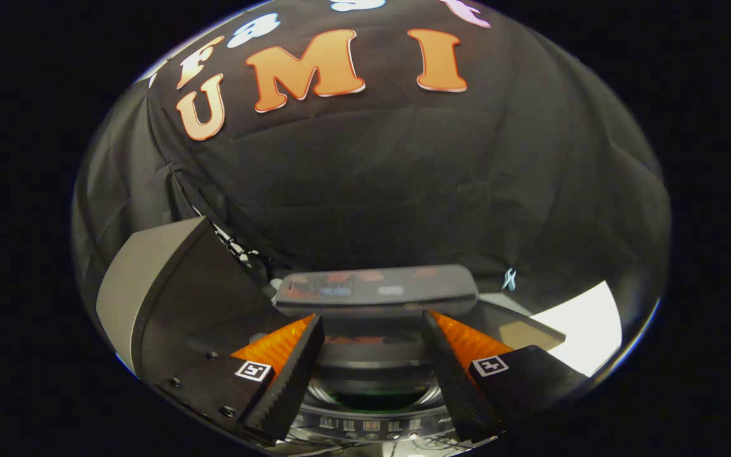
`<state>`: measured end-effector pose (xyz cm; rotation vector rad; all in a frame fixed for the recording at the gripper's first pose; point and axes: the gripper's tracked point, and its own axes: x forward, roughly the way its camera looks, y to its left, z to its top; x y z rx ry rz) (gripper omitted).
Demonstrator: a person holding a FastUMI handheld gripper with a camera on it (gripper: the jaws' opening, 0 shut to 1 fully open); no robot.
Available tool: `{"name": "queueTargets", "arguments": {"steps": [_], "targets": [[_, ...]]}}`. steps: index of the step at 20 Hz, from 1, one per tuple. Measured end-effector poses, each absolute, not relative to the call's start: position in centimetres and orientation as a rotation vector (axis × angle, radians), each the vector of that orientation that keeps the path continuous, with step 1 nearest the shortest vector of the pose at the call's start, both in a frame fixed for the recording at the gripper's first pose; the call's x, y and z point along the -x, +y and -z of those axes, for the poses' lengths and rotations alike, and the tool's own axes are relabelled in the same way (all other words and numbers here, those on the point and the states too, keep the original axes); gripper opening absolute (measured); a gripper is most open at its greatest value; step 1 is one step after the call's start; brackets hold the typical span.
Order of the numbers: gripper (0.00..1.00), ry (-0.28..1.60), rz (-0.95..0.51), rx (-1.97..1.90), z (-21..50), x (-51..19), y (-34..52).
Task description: Put the clothes into the washing machine and then close the washing machine lid.
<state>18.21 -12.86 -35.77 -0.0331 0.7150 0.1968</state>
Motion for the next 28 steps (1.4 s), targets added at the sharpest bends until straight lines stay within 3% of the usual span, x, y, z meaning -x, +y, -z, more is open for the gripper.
{"name": "queueTargets", "arguments": {"steps": [3,8,28], "targets": [[0.99,0.765,-0.188,0.036,38.1,-15.7,-14.3],[0.99,0.695,-0.177,0.057,33.9,-16.2,-15.3],[0.98,0.135,-0.2,0.079,2.5,-18.0,-16.4]]}}
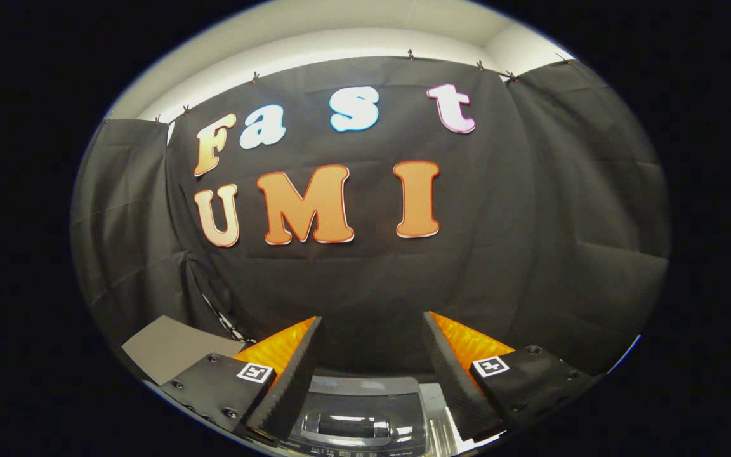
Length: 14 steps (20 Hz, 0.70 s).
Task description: Put the clothes into the washing machine and then close the washing machine lid.
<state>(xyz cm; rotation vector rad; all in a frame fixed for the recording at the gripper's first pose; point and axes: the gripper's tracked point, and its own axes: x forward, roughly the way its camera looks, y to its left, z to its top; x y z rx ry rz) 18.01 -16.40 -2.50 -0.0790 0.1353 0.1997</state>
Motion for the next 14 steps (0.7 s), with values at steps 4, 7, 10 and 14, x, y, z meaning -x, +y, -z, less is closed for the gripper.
{"name": "queueTargets", "arguments": {"steps": [4,7,10,14], "targets": [[0.98,0.076,-0.214,0.085,-0.3,-16.7,-16.1],[0.98,0.048,-0.223,0.094,-1.7,-16.4,-16.0],[0.98,0.037,-0.218,0.091,-2.2,-16.1,-16.3],[0.98,0.034,-0.213,0.089,-2.4,-16.2,-16.4]]}}
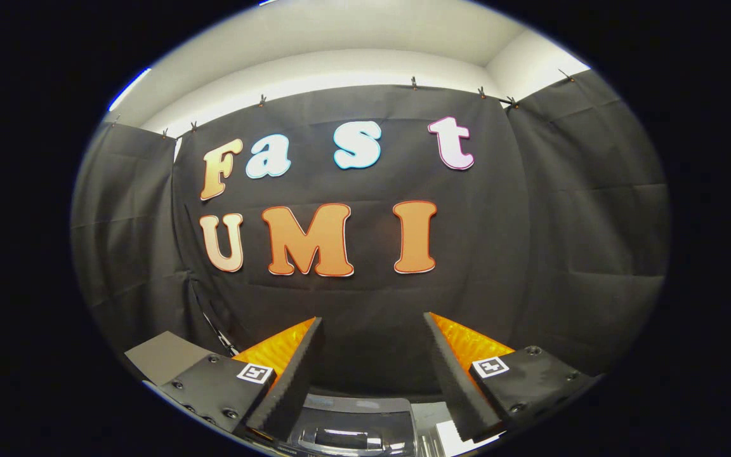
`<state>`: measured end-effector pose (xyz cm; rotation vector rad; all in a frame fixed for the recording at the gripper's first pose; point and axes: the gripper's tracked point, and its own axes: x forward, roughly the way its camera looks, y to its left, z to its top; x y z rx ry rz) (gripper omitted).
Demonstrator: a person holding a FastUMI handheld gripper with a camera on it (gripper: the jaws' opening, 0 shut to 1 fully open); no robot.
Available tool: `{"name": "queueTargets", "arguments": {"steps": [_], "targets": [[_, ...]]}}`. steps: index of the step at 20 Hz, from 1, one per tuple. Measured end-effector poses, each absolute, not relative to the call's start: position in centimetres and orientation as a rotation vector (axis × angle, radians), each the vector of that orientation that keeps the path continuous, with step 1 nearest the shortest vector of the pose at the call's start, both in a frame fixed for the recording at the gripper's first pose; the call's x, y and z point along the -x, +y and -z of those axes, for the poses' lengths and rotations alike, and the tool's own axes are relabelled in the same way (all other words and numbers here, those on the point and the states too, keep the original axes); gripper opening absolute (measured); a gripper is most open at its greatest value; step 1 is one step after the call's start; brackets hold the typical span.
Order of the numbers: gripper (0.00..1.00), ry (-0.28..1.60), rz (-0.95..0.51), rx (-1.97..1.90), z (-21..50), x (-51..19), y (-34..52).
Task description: Put the clothes into the washing machine and then close the washing machine lid.
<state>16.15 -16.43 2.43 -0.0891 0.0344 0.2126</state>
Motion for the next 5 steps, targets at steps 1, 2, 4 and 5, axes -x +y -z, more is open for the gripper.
{"name": "queueTargets", "arguments": {"steps": [1,2,4,5], "targets": [[0.98,0.034,-0.213,0.087,-2.56,-16.15,-16.38],[0.98,0.034,-0.215,0.085,-2.56,-16.05,-16.3],[0.98,0.035,-0.218,0.086,-2.47,-16.1,-16.14],[0.98,0.038,-0.22,0.087,-2.39,-16.17,-16.08]]}}
